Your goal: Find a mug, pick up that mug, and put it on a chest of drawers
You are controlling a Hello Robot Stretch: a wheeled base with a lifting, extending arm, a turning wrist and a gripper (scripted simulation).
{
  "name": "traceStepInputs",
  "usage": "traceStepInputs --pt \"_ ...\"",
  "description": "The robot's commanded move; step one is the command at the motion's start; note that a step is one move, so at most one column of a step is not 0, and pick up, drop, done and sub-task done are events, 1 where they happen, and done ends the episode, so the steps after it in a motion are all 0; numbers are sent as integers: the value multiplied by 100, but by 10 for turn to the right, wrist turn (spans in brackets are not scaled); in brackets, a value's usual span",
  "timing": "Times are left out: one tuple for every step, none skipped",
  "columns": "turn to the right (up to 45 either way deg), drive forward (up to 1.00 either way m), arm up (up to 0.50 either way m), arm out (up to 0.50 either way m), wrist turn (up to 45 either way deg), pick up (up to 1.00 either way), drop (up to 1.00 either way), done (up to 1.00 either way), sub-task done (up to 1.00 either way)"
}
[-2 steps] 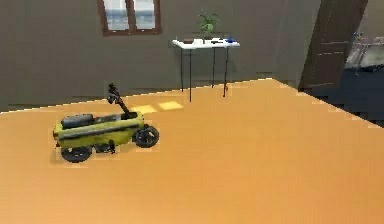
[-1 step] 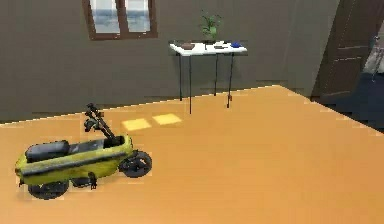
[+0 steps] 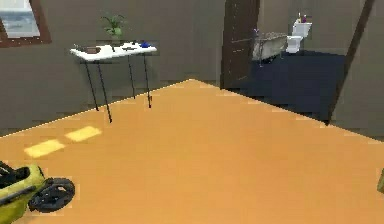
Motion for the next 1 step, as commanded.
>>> traceStepInputs --pt "0 50 0 0 0 0 0 0 0"
